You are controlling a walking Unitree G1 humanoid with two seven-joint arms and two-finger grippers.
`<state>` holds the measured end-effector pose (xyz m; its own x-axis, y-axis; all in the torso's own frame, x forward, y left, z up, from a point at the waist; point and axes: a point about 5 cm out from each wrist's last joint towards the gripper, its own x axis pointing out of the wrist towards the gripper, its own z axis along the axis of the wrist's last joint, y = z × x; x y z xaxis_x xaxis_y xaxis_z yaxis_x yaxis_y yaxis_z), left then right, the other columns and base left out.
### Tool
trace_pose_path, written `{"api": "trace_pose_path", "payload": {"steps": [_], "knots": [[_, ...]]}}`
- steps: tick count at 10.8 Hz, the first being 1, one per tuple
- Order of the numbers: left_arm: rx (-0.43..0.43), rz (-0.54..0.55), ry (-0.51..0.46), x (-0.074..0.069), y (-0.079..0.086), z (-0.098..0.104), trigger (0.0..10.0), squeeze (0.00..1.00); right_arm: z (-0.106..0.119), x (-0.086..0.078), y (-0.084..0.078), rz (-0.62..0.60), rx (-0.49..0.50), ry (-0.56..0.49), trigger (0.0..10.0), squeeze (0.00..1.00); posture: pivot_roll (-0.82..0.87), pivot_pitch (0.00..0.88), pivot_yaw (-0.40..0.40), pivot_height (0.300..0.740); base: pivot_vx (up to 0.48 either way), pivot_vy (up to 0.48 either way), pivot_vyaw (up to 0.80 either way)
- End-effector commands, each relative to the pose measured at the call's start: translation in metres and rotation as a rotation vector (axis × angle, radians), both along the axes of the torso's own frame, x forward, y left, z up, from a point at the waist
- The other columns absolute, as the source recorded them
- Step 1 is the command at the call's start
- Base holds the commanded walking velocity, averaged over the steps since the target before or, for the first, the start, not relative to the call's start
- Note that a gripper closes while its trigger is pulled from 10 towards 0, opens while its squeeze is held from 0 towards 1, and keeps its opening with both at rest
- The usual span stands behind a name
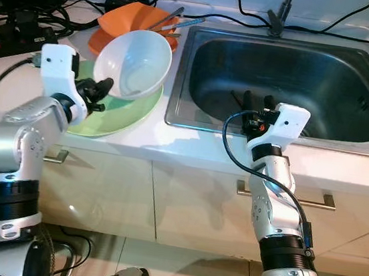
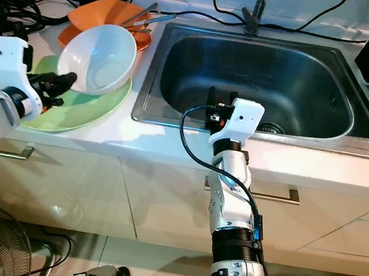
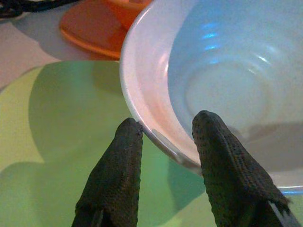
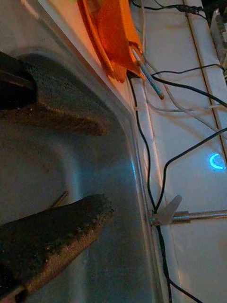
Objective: Kitchen organization
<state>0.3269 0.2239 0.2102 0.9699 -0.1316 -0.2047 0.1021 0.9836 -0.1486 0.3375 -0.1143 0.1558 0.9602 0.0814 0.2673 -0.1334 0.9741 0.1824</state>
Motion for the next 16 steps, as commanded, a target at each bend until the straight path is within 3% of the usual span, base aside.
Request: {"api": "trace_pose_path", "payload": {"steps": [1, 2, 3, 4, 16], "knots": [[-0.053, -0.016, 0.026, 0.001, -0.004, -0.005, 10.0, 0.0, -0.001, 0.0, 0.0, -0.006, 0.009, 0.008, 10.0, 0.0, 0.13, 0.078, 0.06, 0.74, 0.0, 0.0, 0.0], [-0.071, -0.025, 0.028, 0.001, -0.006, -0.006, 10.0, 0.0, -0.001, 0.0, 0.0, -0.006, 0.009, 0.008, 10.0, 0.0, 0.13, 0.078, 0.06, 0.74, 0.0, 0.0, 0.0], [-0.106, -0.041, 0.03, 0.001, -0.011, -0.008, 3.8, 0.0, -0.002, 0.0, 0.0, -0.006, 0.009, 0.01, 10.0, 0.0, 0.13, 0.078, 0.06, 0.74, 0.0, 0.0, 0.0], [-0.133, -0.048, 0.03, 0.0, -0.013, -0.009, 0.0, 0.0, -0.002, 0.0, 0.0, -0.004, 0.009, 0.011, 10.0, 0.0, 0.13, 0.078, 0.06, 0.74, 0.0, 0.0, 0.0], [-0.241, -0.056, -0.03, 0.001, -0.021, -0.005, 0.0, 0.0, -0.004, 0.001, 0.0, -0.007, -0.001, 0.022, 10.0, 0.0, 0.13, 0.077, 0.059, 0.74, 0.0, 0.0, 0.0]]}}
